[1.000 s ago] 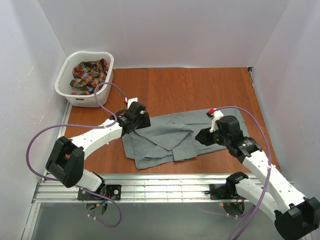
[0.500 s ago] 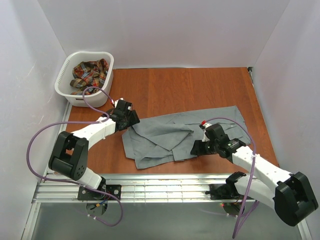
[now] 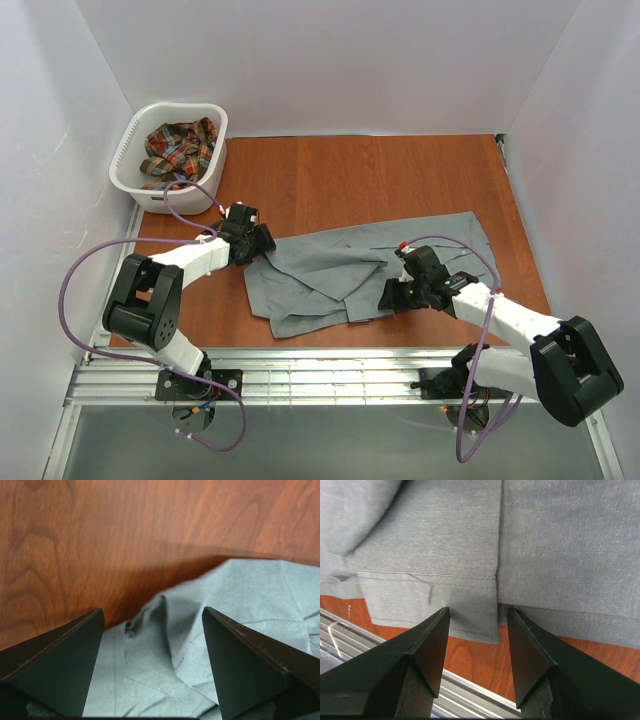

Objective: Fold and stack the long sleeve shirts
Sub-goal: Fold the shirt

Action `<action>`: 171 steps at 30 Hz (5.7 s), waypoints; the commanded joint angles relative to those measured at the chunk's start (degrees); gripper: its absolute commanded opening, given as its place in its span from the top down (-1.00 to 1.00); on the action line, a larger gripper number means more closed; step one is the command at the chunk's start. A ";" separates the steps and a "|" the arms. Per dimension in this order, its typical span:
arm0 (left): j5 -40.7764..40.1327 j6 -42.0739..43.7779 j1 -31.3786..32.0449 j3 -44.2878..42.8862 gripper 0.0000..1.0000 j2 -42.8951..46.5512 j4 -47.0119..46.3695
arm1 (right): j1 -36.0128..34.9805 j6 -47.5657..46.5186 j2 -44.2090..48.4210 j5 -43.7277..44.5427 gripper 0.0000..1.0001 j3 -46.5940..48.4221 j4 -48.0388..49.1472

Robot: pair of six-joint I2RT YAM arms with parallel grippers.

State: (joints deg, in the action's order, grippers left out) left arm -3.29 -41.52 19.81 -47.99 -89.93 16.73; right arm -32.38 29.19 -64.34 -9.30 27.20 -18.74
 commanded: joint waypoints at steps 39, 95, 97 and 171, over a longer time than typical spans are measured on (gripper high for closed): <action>10.22 0.11 -9.18 -1.15 -0.39 -4.30 -3.55 | -0.05 -3.26 33.13 -13.45 0.96 11.82 -49.02; 0.83 2.66 -1.96 -10.72 -0.25 -14.65 -0.30 | -0.23 -11.70 23.74 -4.76 0.15 16.49 -41.67; 0.48 3.28 -3.98 -12.38 -0.25 -15.89 0.14 | -0.23 -12.22 22.59 -4.59 0.14 15.34 -37.62; -5.15 15.06 -8.74 10.90 -0.90 29.28 1.29 | -29.49 -20.14 -21.72 13.87 -0.10 23.00 -10.96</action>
State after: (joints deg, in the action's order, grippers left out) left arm -7.73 -26.98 11.35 -37.01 -61.67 18.81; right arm -60.42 9.61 -89.17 3.99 50.02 -27.51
